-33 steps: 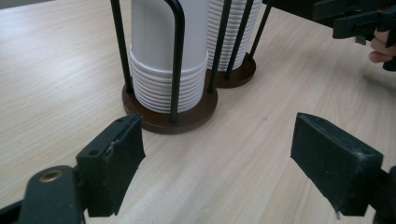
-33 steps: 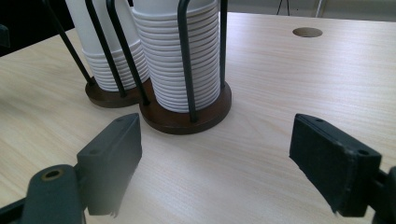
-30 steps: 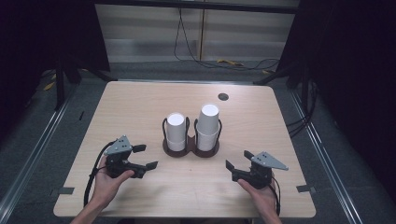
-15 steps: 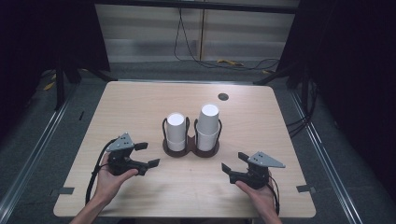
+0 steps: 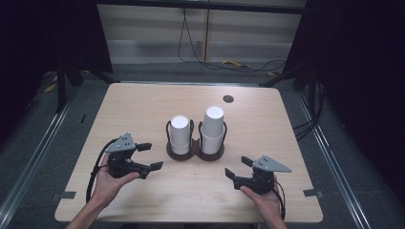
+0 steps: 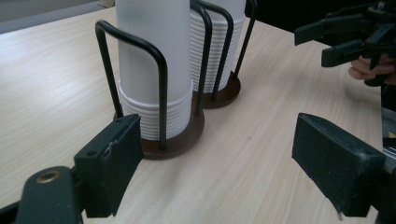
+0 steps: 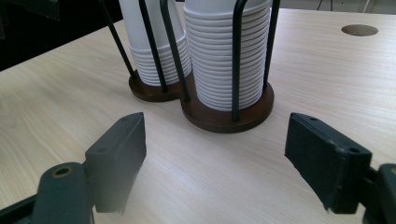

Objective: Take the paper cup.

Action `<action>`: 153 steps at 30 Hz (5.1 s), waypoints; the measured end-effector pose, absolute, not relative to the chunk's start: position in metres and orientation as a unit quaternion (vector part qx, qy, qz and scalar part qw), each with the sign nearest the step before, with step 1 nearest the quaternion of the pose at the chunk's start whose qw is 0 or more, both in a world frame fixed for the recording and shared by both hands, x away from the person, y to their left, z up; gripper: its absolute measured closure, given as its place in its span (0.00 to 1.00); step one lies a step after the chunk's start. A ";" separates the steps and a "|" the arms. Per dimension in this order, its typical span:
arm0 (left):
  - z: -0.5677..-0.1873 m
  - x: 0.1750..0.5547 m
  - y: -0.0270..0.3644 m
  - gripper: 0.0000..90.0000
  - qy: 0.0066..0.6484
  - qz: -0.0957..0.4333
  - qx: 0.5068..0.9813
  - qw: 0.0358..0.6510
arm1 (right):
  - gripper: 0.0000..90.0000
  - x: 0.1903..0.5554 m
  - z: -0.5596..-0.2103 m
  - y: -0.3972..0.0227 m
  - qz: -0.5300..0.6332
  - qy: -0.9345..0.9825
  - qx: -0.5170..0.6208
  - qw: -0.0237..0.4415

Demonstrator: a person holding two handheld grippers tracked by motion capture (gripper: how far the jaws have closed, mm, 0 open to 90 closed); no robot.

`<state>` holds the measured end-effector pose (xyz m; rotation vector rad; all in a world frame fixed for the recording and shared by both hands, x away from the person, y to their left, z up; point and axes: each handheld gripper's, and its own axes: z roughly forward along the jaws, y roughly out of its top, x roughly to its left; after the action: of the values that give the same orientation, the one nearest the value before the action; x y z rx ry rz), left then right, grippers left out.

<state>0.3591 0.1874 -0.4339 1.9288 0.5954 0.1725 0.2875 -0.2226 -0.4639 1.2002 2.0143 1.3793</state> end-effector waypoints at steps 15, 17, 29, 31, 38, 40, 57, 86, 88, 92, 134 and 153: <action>-0.408 0.376 0.165 0.17 0.235 0.079 0.815 0.524 | 0.19 0.286 -0.464 -0.216 0.491 0.743 0.411 0.198; -0.406 0.378 0.164 0.18 0.230 0.078 0.817 0.523 | 0.19 0.285 -0.463 -0.215 0.491 0.743 0.410 0.196; -0.379 0.395 0.152 0.25 0.199 0.080 0.832 0.511 | 0.17 0.284 -0.464 -0.210 0.492 0.752 0.393 0.192; -0.375 0.396 0.150 0.28 0.194 0.083 0.837 0.505 | 0.17 0.284 -0.464 -0.209 0.494 0.754 0.390 0.187; -0.372 0.413 0.143 0.24 0.209 0.082 0.846 0.483 | 0.16 0.284 -0.465 -0.209 0.494 0.754 0.391 0.186; -0.372 0.415 0.142 0.24 0.209 0.084 0.848 0.480 | 0.17 0.284 -0.465 -0.210 0.492 0.753 0.394 0.186; -0.364 0.443 0.115 0.23 0.212 0.074 0.872 0.435 | 0.17 0.288 -0.470 -0.213 0.486 0.752 0.409 0.174; -0.372 0.477 0.086 0.27 0.196 0.045 0.928 0.314 | 0.17 0.287 -0.471 -0.212 0.484 0.758 0.405 0.165; -0.371 0.475 0.082 0.27 0.187 0.048 0.933 0.303 | 0.17 0.287 -0.471 -0.212 0.482 0.759 0.406 0.163; -0.372 0.476 0.079 0.29 0.190 0.051 0.936 0.293 | 0.17 0.287 -0.471 -0.213 0.481 0.759 0.406 0.163; -0.367 0.480 0.079 0.36 0.202 0.034 0.941 0.270 | 0.17 0.286 -0.471 -0.211 0.478 0.762 0.404 0.168; -0.351 0.478 0.087 0.37 0.198 0.039 0.936 0.288 | 0.17 0.286 -0.471 -0.210 0.478 0.762 0.404 0.165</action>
<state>0.4782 0.0866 -0.3510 2.4999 0.5296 0.1037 0.2862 -0.2105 -0.4714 1.1505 2.1717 1.3610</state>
